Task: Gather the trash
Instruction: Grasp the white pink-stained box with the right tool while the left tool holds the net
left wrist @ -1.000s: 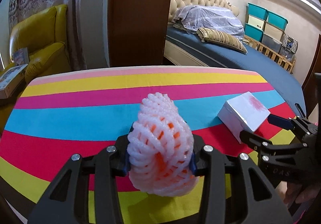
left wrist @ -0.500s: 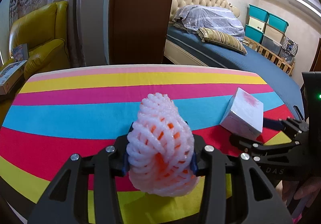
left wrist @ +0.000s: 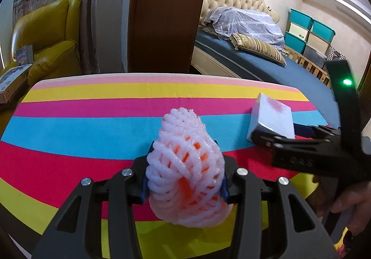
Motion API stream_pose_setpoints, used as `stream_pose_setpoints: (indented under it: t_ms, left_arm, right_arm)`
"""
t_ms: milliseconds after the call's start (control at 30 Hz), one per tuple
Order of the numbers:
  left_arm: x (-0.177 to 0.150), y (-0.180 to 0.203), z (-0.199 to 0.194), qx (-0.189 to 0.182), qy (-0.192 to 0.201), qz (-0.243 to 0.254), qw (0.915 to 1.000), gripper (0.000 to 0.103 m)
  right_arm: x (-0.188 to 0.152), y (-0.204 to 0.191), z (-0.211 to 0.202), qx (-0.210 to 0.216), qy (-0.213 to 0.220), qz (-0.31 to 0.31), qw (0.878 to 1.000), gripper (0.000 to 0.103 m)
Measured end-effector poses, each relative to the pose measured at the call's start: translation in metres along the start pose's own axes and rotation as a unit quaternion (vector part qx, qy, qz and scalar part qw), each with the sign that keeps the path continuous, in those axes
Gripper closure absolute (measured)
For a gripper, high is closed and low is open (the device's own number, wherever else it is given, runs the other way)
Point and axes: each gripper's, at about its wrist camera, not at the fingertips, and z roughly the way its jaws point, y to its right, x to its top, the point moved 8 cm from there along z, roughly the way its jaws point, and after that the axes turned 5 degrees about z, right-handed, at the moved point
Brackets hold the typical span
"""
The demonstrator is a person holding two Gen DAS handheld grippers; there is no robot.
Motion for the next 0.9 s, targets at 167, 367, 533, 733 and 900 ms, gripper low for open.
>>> stream_pose_setpoints:
  t_ms: [167, 367, 533, 733, 900]
  left_arm:
    - [0.001, -0.001, 0.0, -0.003, -0.002, -0.003, 1.0, 0.059]
    - [-0.001, 0.001, -0.001, -0.009, -0.005, -0.011, 0.9999, 0.058]
    - [-0.002, 0.003, -0.004, -0.011, -0.004, -0.013, 0.9998, 0.058]
    - [-0.004, 0.004, -0.005, -0.012, -0.004, -0.013, 0.9998, 0.058]
    - [-0.003, 0.003, -0.005, -0.015, -0.004, -0.018, 0.9997, 0.058]
  right_arm:
    - [0.007, -0.004, 0.0, -0.008, -0.003, 0.022, 1.0, 0.018]
    - [0.015, 0.008, 0.005, -0.065, -0.003, 0.097, 0.993, 0.018]
    - [0.02, 0.008, 0.019, -0.095, 0.0, 0.135, 0.986, 0.018]
    - [0.025, 0.009, 0.021, -0.125, 0.011, 0.154, 0.98, 0.018]
    - [0.015, 0.016, 0.019, -0.125, 0.014, 0.134, 0.983, 0.022]
